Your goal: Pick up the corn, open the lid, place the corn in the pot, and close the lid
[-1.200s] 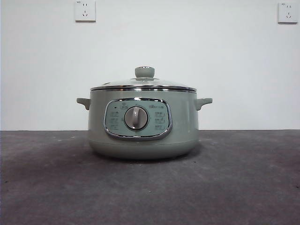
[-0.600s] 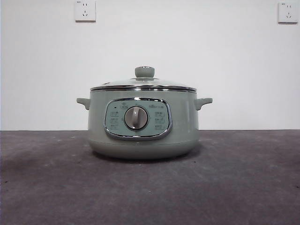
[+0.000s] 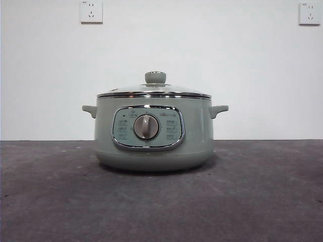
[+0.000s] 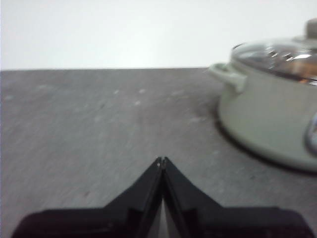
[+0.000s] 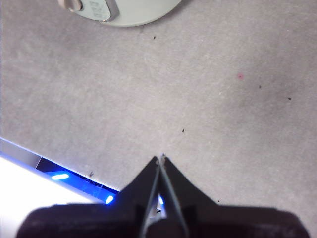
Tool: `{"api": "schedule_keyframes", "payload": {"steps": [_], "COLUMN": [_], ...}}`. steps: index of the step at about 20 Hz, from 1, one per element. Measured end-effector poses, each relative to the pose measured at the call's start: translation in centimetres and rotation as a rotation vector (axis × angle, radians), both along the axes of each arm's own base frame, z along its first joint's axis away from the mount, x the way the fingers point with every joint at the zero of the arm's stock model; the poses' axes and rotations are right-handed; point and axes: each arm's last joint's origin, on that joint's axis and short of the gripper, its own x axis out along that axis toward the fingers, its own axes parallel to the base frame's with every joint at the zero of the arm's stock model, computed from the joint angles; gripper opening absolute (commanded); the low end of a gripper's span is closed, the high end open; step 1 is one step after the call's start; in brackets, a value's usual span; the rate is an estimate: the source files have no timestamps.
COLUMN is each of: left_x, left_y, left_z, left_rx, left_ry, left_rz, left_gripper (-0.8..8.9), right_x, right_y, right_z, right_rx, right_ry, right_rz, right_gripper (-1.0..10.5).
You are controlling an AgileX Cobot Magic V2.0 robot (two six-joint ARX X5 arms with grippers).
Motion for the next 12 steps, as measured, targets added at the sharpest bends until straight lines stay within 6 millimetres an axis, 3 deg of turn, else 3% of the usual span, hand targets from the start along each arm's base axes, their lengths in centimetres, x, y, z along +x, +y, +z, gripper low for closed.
{"api": "schedule_keyframes", "payload": {"steps": [12], "left_x": [0.03], "left_y": [0.05], "left_z": [-0.51], "left_rx": [0.007], "left_ry": [0.056], "left_rz": [0.021], "left_gripper": [-0.03], "right_x": [0.02], "right_y": [0.01], "right_z": [-0.01], "right_rx": [-0.001], "right_ry": [0.000], "right_rz": [0.000], "right_gripper": [-0.1]}}
